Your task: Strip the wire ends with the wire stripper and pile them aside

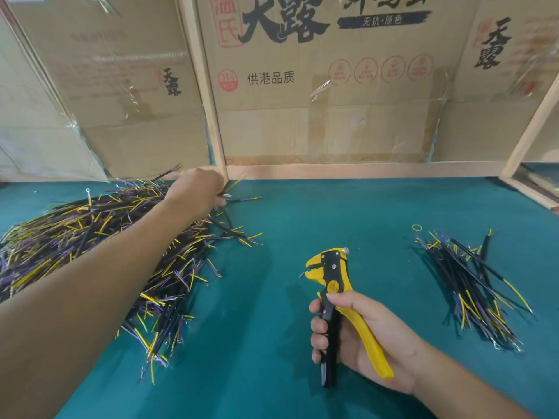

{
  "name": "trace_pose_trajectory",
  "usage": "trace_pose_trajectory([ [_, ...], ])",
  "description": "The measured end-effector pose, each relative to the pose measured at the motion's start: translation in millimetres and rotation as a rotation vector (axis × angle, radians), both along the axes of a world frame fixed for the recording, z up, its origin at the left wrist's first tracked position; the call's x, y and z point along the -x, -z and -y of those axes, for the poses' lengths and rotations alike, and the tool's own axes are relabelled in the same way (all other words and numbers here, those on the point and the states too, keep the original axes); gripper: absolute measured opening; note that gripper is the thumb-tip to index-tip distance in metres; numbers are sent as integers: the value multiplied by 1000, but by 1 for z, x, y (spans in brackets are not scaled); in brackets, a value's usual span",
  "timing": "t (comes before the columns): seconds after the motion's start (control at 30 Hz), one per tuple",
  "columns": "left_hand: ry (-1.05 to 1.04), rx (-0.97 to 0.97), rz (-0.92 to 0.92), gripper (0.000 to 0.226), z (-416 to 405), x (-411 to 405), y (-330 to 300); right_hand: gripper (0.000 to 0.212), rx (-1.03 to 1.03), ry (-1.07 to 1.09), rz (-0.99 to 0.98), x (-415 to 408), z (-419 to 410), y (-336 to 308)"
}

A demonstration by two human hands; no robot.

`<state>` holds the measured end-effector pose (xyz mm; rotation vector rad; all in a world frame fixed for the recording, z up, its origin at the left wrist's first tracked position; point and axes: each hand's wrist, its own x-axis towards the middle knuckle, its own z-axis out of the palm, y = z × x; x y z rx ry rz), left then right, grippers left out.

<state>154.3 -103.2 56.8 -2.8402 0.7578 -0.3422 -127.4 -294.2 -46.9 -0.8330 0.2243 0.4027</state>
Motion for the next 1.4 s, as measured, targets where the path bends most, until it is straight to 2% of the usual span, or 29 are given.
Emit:
trace_pose_trajectory([
  [0.07,51,396,-129,25,6,20,-1,38,-3,4,1,0,0,0],
  [0.17,147,1076,-649,22,16,69,21,36,-14,3,16,-1,0,1],
  [0.23,196,1268,-852,12,20,99,47,36,-18,7,25,0,1,1],
  [0.3,192,1388,-936,12,25,124,71,36,-3,10,29,0,2,0],
  [0.47,205,1442,-958,14,36,157,95,36,39,109,45,-4,11,-2],
  [0.57,156,1485,-1066,21,39,166,91,32,39,163,33,-6,12,-2],
  [0.7,130,1791,-1336,21,39,167,77,32,21,176,6,-8,12,-1],
  [0.87,48,2048,-1495,18,38,164,72,37,58,138,23,-8,10,0],
  [1.0,-4,2110,-1508,20,39,165,71,29,116,98,74,-7,8,4],
  [1.4,101,2106,-1428,16,41,173,74,35,216,78,100,-4,3,2],
])
